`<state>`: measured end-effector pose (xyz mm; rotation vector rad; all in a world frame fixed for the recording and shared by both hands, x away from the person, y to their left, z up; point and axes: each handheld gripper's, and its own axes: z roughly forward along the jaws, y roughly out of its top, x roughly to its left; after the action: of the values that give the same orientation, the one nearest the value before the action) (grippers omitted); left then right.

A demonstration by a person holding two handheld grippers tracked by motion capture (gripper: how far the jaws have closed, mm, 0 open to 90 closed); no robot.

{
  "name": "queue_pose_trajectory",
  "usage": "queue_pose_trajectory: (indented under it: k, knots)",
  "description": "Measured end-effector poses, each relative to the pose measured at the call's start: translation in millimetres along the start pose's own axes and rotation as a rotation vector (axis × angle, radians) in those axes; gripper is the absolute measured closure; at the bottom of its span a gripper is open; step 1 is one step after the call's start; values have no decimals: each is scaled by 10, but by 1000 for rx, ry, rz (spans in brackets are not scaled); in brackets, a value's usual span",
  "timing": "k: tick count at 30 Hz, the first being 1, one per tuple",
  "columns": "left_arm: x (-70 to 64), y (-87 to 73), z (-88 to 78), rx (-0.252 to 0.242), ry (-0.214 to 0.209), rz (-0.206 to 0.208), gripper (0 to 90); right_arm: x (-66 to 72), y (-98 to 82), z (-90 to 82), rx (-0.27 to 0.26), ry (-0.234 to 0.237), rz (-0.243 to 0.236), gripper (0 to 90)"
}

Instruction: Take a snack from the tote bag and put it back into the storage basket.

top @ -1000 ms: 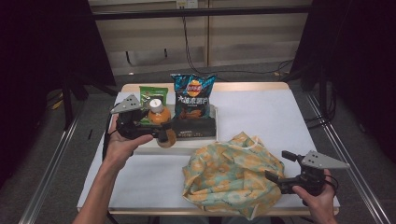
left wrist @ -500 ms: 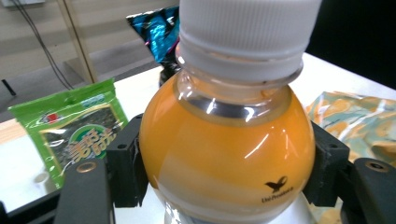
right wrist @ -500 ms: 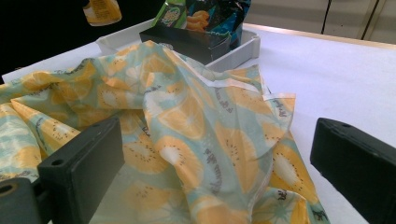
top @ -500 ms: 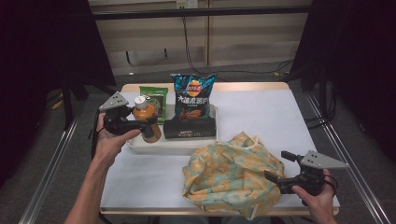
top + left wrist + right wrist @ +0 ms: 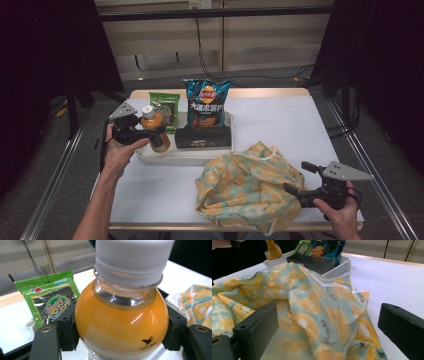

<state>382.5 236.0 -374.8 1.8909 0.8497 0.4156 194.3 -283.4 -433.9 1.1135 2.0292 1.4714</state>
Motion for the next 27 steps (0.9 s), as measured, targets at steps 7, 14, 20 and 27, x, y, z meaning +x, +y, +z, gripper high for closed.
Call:
queue_pose_trajectory:
  k: [7, 14, 20, 27]
  knots:
    - [83, -45, 97, 34, -1, 17, 307, -2, 1, -4, -4, -5, 8, 29]
    - [159, -104, 202, 61, 26, 27, 307, -1, -1, -4, -1, -2, 6, 30]
    - [182, -149, 260, 70, 49, -3, 307, -11, -5, 6, 3, 1, 2, 30]
    - [170, -170, 331, 85, 47, -5, 307, -4, -10, 16, 11, 0, 6, 32]
